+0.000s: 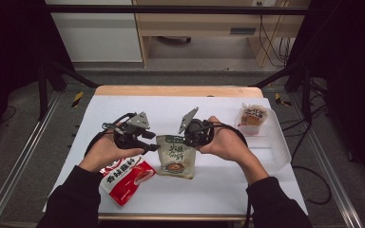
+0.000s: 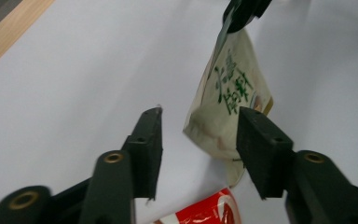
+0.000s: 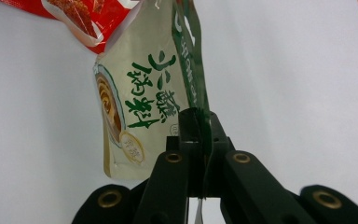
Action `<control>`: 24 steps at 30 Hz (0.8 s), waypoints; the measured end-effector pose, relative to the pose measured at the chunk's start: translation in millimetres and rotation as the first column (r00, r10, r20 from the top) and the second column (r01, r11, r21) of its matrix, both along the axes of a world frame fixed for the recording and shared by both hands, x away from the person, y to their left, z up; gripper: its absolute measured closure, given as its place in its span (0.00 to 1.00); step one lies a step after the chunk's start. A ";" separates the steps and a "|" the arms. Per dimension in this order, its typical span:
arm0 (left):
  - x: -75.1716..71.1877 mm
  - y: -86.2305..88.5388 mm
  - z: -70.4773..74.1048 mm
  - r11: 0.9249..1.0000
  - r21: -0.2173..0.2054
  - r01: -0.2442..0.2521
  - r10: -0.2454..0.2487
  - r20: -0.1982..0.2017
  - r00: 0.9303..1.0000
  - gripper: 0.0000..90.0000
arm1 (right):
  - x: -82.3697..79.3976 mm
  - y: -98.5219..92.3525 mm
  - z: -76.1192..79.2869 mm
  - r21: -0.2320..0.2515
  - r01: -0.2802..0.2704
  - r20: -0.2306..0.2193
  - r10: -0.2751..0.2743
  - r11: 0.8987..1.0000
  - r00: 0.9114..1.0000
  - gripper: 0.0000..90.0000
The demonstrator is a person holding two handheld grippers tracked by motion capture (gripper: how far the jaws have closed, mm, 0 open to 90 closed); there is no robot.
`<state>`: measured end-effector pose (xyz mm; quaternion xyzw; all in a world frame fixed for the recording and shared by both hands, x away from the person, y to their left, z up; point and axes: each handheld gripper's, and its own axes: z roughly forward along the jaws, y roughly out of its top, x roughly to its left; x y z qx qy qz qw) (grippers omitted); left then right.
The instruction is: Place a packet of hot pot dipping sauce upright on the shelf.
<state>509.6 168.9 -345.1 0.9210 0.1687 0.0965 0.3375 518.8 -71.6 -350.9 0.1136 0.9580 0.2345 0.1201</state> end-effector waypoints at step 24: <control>-13.5 60.4 -45.8 0.979 0.084 -0.184 0.184 0.007 0.983 0.11 | -20.5 -14.6 36.3 0.037 -0.001 0.040 -0.001 0.999 0.999 1.00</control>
